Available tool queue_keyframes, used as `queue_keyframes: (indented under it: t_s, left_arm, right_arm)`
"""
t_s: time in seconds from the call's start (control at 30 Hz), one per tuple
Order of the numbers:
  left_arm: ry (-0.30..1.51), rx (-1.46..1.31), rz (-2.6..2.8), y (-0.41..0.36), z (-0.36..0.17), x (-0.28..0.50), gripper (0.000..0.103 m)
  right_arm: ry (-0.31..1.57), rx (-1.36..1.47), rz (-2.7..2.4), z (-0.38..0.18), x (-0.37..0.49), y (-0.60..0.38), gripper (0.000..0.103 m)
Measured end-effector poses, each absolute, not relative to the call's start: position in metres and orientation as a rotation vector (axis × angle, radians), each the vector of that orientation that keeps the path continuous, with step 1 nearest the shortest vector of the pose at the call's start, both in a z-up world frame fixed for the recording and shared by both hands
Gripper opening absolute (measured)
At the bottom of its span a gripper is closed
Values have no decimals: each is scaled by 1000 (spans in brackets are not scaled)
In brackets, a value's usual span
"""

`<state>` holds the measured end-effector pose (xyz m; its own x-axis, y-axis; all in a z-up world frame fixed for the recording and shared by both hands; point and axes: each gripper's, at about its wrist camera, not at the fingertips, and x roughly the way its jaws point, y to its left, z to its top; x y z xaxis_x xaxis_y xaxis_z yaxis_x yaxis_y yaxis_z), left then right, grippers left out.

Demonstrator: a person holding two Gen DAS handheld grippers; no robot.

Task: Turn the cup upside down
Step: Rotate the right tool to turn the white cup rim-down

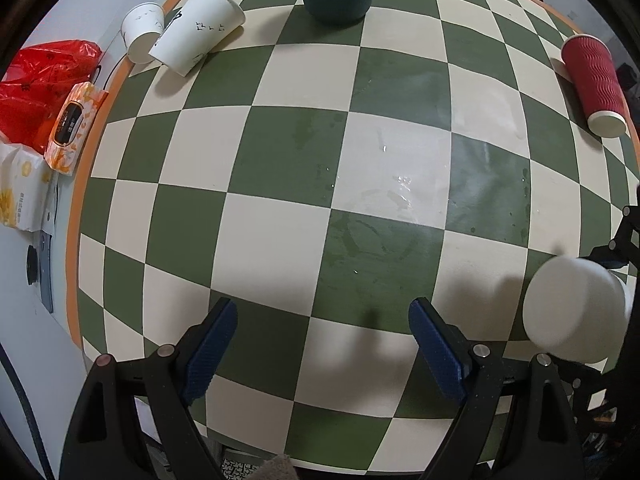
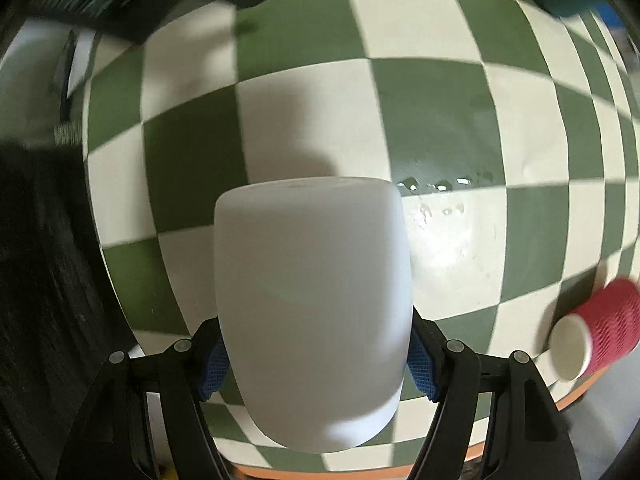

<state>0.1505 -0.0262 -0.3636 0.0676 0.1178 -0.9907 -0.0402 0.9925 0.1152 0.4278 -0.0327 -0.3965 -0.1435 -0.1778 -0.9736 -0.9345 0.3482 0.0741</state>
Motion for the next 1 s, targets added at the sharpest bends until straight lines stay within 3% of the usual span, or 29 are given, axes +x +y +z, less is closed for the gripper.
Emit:
queue_keyframes:
  t_s: [0.37, 0.67, 0.8, 1.0]
  left_arm:
    - [1494, 53, 114, -27, -363, 149, 88]
    - [1489, 52, 103, -28, -361, 149, 88]
    - [1484, 53, 91, -30, -358, 148, 88]
    - [1470, 33, 44, -32, -352, 151, 88]
  right_arm:
    - [1666, -896, 818, -401, 501, -24, 75]
    - [1691, -814, 745, -403, 504, -41, 76]
    - [1687, -771, 729, -387, 515, -54, 90]
    - [1656, -707, 722, -355, 550, -70, 92]
